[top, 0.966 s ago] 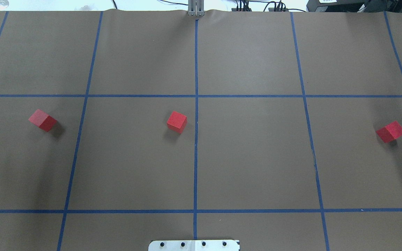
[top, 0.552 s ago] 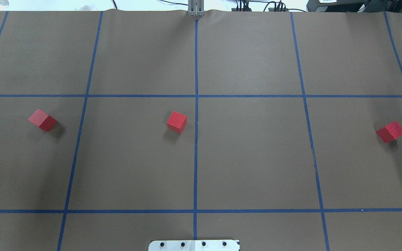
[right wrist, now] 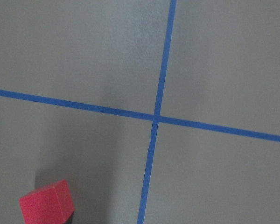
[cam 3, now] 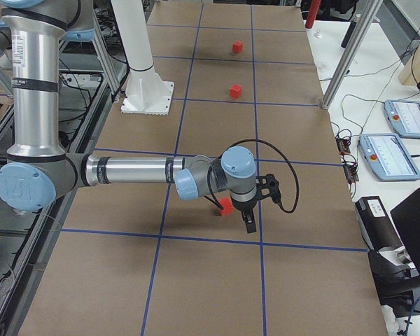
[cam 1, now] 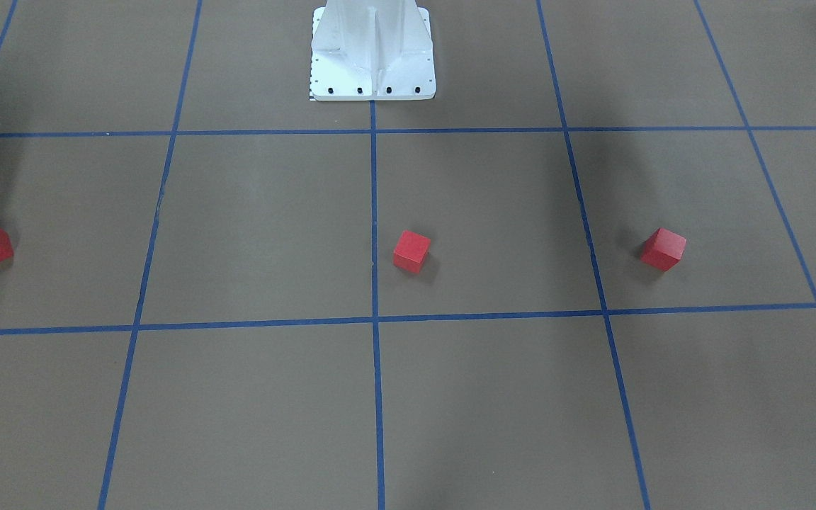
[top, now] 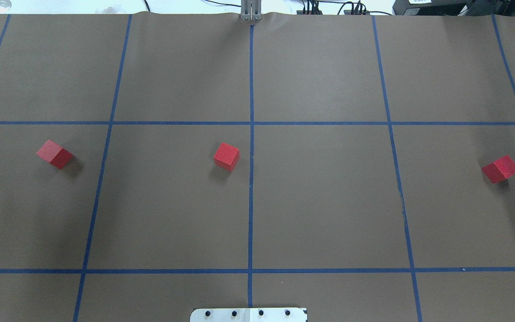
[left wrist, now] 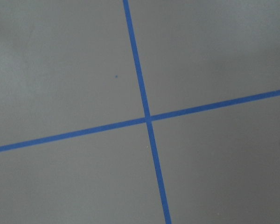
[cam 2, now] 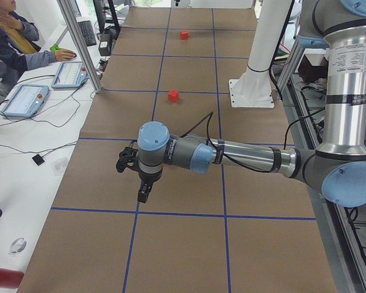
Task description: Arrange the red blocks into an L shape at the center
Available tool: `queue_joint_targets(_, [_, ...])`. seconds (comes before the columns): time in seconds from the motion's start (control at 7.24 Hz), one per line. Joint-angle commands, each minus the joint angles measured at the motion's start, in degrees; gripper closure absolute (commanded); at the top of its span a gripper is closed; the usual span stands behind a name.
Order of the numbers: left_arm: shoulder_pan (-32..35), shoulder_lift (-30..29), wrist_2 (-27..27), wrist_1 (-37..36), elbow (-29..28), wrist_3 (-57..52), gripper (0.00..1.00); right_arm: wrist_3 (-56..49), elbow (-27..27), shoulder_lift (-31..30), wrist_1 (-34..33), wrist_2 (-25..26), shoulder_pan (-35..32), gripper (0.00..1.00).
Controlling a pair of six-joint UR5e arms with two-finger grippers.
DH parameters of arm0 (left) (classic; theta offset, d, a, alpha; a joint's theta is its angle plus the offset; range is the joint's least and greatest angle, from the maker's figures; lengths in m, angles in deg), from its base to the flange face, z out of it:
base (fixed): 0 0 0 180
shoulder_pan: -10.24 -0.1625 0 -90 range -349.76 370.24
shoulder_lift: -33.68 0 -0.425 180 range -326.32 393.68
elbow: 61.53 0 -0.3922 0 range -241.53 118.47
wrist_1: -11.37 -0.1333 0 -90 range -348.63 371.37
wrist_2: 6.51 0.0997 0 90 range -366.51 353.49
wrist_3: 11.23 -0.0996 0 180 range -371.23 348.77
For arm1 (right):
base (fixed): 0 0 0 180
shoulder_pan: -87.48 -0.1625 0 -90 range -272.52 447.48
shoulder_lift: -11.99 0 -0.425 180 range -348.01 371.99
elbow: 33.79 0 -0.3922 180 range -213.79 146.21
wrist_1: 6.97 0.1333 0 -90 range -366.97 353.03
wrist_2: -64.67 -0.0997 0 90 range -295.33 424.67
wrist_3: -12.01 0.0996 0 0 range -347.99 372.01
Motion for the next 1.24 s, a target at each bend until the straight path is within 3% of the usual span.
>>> queue_joint_targets(0.0, [-0.07,-1.66,-0.04,2.70,-0.45,1.80,0.00,8.44,0.17,0.74,7.83,-0.80,0.00,0.01])
queue_joint_targets(0.14, [-0.07,-1.58,-0.21,3.49,-0.37,2.42,0.00,13.48,0.25,0.92,10.36,-1.42,0.00,0.01])
queue_joint_targets(0.55, [-0.07,-2.45,-0.39,5.26,0.42,3.31,0.00,14.66,-0.19,0.92,18.61,-1.95,1.83,0.01])
queue_joint_targets(0.83, [-0.24,-2.46,-0.39,10.59,-0.45,3.48,0.00,20.16,-1.32,4.78,19.08,-1.86,8.75,0.01])
queue_joint_targets(1.1, [-0.33,-1.76,-0.48,13.24,-0.81,3.31,0.00,35.70,-5.37,10.73,18.30,-0.03,17.44,0.00])
